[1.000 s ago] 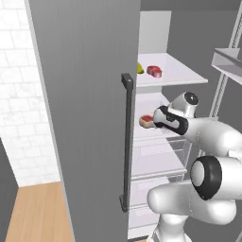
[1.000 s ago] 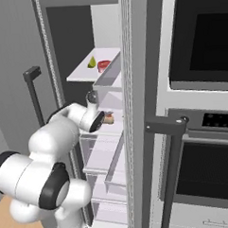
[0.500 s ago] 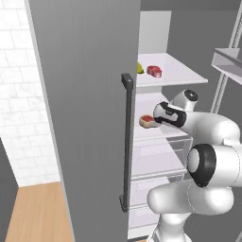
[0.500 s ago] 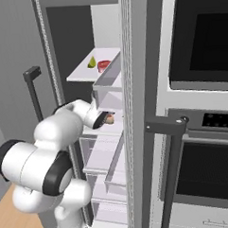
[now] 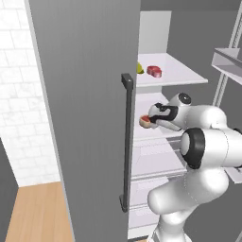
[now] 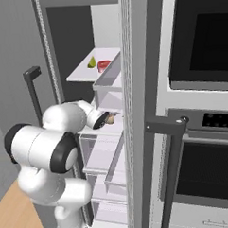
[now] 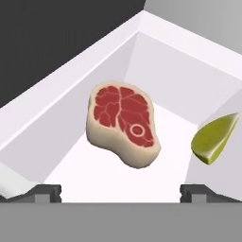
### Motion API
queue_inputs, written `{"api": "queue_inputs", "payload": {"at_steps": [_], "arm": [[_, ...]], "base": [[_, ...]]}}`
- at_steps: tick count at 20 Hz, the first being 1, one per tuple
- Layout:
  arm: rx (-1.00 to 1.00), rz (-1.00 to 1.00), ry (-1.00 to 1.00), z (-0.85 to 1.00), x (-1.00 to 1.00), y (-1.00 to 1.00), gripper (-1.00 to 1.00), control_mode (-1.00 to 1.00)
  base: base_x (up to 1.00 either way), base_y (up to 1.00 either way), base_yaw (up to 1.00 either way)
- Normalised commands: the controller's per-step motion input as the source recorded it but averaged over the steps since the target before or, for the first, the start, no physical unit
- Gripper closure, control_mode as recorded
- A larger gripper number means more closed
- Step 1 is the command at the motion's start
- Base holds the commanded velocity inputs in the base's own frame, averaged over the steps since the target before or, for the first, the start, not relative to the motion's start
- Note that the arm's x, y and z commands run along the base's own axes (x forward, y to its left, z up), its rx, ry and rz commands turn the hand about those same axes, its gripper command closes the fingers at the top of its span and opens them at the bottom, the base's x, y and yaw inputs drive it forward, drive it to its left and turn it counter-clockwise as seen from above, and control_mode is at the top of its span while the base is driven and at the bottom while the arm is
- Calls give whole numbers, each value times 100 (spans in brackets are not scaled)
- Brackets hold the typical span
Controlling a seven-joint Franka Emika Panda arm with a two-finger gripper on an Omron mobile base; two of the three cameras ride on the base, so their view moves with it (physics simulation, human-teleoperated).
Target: Place one lemon wedge and one steak in each tupperware on the nearby counter, to pack two identical lunches.
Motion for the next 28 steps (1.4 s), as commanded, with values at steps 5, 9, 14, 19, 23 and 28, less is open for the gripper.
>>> {"api": "queue_inputs", "payload": {"at_steps": [5,9,14,19,23,28], "arm": [[0,0,0,-9,27,-12,-100,-100],[1,0,0,-13,26,-1,-100,-100],[1,0,0,-20,26,0,-100,-100],[1,0,0,-20,39,0,-100,-100],[2,0,0,-16,22,0,-100,-100],[1,0,0,-26,11,0,-100,-100]], "base": [[0,0,0],[0,0,0],[0,0,0],[0,0,0],[0,0,0],[0,0,0]]}}
